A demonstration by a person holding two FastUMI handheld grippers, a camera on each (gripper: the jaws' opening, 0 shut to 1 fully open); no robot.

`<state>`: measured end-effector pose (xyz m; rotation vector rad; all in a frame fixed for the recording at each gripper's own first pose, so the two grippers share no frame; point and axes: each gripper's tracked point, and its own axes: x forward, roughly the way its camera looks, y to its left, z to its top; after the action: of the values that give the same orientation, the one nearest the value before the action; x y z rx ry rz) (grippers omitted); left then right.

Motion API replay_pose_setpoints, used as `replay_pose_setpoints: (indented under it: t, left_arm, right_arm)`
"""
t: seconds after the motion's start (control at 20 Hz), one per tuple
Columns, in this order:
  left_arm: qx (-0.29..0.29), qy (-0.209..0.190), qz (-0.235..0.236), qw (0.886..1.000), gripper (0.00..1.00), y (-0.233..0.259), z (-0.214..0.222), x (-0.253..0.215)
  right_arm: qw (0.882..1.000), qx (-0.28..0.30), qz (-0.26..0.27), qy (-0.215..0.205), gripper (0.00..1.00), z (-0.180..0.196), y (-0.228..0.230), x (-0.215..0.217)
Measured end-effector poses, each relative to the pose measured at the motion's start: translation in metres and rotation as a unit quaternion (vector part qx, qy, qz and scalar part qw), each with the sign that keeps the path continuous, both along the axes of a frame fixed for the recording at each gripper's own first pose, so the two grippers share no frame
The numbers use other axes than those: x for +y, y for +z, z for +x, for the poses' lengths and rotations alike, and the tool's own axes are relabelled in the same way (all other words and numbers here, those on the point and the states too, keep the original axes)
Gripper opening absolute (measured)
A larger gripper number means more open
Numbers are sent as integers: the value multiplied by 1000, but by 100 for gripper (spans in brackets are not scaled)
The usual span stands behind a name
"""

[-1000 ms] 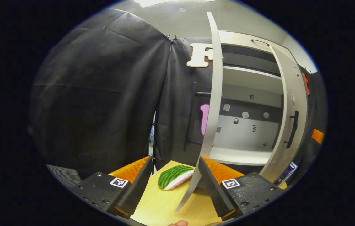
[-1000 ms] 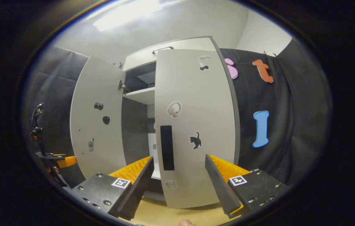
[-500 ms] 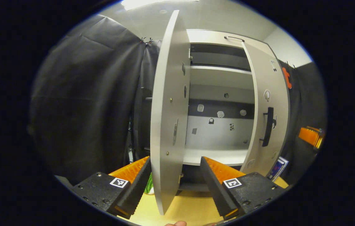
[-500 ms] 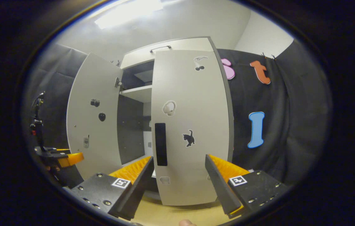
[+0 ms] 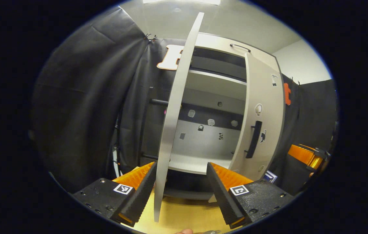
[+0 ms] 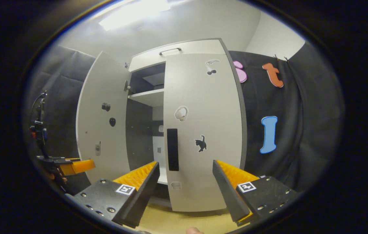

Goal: Grasp the bottle in the cabinet with the left hand and place it on the coaster, then close the right door with the right hand and the left door with the left hand.

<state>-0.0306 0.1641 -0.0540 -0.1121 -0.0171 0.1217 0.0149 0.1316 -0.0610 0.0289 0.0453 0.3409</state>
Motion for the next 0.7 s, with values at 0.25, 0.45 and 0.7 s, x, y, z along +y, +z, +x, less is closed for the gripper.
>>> replay_pose_setpoints:
  t: [0.25,0.45,0.7]
  left_arm:
    - [-1,-43,-2,999,93,-3,14,-36]
    - [6,-85,0,996,93,-5,28,-70]
    - [1,-145,-10,989,93,2,42,-116]
  right_arm:
    - [1000,-2,5,-11,99,-7,7,-12]
    - [1000,-8,7,-17,98,-15,16,-23]
    - [999,-16,12,-29,93,-21,23,-36]
